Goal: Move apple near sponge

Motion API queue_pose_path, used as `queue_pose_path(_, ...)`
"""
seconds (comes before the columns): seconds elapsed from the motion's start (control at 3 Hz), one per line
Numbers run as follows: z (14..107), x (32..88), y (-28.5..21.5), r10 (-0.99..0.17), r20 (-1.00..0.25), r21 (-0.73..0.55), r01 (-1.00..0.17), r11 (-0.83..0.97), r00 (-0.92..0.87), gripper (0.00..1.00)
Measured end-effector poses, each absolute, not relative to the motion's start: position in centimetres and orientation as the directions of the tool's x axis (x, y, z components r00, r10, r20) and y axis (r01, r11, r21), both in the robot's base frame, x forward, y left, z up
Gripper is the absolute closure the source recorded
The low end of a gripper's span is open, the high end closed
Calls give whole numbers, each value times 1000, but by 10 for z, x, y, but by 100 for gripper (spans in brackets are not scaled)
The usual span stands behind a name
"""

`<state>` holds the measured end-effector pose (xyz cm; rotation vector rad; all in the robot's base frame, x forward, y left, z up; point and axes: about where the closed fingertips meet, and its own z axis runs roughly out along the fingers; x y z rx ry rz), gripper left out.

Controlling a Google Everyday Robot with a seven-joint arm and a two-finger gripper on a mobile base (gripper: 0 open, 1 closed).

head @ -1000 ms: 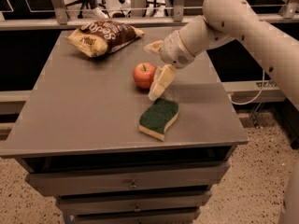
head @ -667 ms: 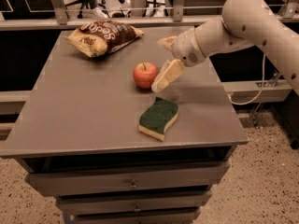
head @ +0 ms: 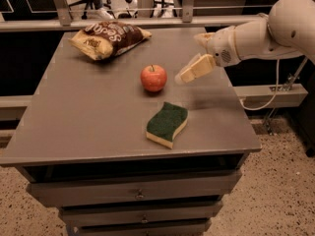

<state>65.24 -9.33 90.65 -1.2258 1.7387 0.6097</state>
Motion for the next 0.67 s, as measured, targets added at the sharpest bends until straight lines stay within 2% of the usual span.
queue_pose_path(0.33, 914, 655, -120, -473, -871, -111, -883, 456, -134, 0)
queue_pose_path(0.67, 914, 655, -120, -473, -871, -111, -883, 455, -134, 0)
